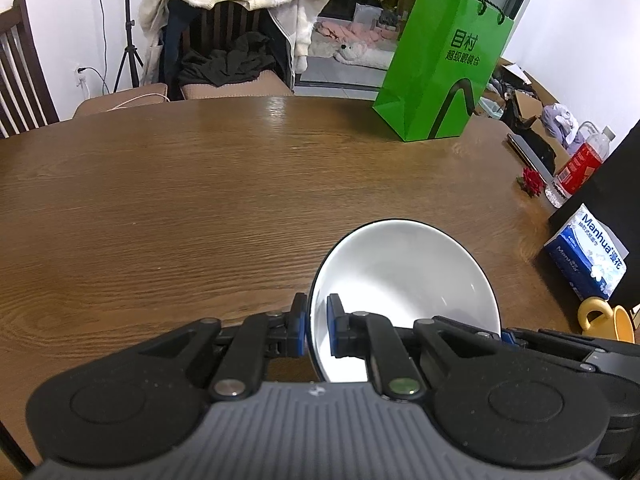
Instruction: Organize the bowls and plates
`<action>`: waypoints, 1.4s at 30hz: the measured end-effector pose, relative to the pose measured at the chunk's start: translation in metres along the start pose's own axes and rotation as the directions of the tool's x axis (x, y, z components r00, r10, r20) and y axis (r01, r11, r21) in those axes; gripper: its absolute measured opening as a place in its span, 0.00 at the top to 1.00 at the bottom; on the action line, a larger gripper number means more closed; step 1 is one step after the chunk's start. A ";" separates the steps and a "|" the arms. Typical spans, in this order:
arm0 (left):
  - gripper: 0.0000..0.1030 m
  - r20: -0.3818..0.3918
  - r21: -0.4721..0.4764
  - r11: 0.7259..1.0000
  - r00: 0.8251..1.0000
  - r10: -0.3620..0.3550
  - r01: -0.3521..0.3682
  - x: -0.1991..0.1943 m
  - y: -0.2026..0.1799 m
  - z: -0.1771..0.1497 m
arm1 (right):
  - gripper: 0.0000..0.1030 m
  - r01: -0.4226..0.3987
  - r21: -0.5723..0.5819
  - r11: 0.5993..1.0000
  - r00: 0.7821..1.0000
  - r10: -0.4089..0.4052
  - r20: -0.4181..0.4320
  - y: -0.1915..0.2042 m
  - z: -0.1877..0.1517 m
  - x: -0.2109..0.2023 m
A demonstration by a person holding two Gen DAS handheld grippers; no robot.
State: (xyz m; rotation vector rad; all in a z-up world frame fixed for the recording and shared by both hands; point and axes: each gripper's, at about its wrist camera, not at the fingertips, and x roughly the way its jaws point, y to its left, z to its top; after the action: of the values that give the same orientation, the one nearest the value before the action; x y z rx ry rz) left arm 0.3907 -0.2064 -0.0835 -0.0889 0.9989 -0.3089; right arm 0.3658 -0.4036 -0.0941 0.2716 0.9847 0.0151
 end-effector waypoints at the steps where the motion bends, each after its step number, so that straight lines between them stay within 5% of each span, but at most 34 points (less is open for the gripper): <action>1: 0.89 0.001 -0.001 1.000 1.000 0.001 -0.001 -0.003 0.002 -0.001 | 0.88 -0.001 -0.002 1.000 1.000 0.001 0.001 0.002 -0.001 -0.002; 42: 0.90 0.044 -0.053 0.998 0.999 0.033 -0.030 -0.105 0.076 -0.054 | 0.89 -0.044 -0.077 0.996 0.999 0.044 -0.005 0.103 -0.061 -0.061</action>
State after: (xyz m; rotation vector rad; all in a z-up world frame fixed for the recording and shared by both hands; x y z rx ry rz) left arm 0.3090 -0.0997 -0.0436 -0.1266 0.9636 -0.2512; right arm 0.2928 -0.2987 -0.0517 0.2224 0.9787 0.0938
